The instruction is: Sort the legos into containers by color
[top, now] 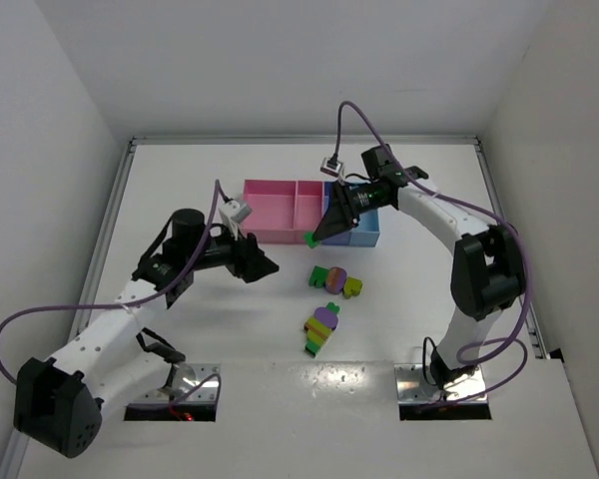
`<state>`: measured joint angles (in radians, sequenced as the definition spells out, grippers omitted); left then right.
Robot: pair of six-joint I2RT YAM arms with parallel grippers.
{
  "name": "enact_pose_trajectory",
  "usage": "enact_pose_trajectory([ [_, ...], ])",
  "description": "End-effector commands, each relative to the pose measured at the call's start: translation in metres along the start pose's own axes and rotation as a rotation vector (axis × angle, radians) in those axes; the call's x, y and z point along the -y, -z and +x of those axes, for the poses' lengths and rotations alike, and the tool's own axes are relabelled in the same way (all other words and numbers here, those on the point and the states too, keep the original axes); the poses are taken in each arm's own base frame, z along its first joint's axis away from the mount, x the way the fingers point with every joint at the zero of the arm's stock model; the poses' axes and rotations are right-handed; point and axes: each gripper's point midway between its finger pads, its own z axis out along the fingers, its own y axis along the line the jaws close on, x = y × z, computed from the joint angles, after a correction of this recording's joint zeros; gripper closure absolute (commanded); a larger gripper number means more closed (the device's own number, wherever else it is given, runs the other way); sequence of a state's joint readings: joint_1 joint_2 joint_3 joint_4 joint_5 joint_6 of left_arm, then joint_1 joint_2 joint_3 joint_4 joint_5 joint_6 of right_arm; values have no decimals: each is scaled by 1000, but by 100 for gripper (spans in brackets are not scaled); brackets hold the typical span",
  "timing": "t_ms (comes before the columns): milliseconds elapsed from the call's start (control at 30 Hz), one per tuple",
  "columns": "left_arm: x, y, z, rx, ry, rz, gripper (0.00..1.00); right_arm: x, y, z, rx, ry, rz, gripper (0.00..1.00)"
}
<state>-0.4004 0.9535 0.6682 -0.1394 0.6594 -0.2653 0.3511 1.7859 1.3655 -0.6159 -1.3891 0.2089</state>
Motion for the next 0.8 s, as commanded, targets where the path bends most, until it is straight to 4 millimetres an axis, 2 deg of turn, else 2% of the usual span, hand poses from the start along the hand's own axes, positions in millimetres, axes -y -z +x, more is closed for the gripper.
enact_pose_trajectory([
  [0,-13,9,-18,57,147,13,26,-11,1,-22,19,93,-25,100],
  [100,-32,16,-23,99,211,-57,23,1,0,-42,53,129,33,100],
  [133,-46,20,-27,122,232,-112,23,2,-4,-50,69,100,62,100],
  [167,-58,27,-32,156,245,-169,22,15,-5,-69,127,129,126,100],
  [233,-66,33,-35,177,261,-214,20,23,-9,-86,170,164,167,100],
  [267,-69,33,-29,163,281,-235,20,29,-8,-97,198,197,196,100],
  [300,-76,38,-28,166,285,-275,20,38,-7,-118,253,216,286,100],
  [333,-83,43,-37,183,263,-330,20,57,-11,-125,262,216,335,100],
  [367,-87,46,-33,164,271,-365,19,71,-8,-131,275,197,398,100],
  [400,-93,51,-35,162,249,-403,19,81,-4,-153,328,229,504,100],
  [433,-102,58,-43,179,233,-469,19,90,-7,-160,328,266,554,100],
  [467,-105,61,-42,174,241,-498,19,118,-4,-164,338,246,660,100],
  [500,-110,63,-40,164,217,-525,19,116,-6,-179,357,293,686,100],
  [567,-119,71,-46,185,203,-584,19,125,-14,-191,357,337,768,100],
  [600,-118,72,-47,180,206,-585,19,144,-21,-187,331,324,793,100],
  [633,-118,75,-55,193,184,-596,19,152,-24,-186,317,329,817,100],
  [700,-125,75,-49,155,203,-624,19,167,-29,-184,294,359,867,100],
  [733,-124,78,-56,161,189,-634,19,179,-36,-175,264,349,879,98],
  [767,-128,78,-55,150,198,-651,19,183,-34,-177,262,361,893,97],
])
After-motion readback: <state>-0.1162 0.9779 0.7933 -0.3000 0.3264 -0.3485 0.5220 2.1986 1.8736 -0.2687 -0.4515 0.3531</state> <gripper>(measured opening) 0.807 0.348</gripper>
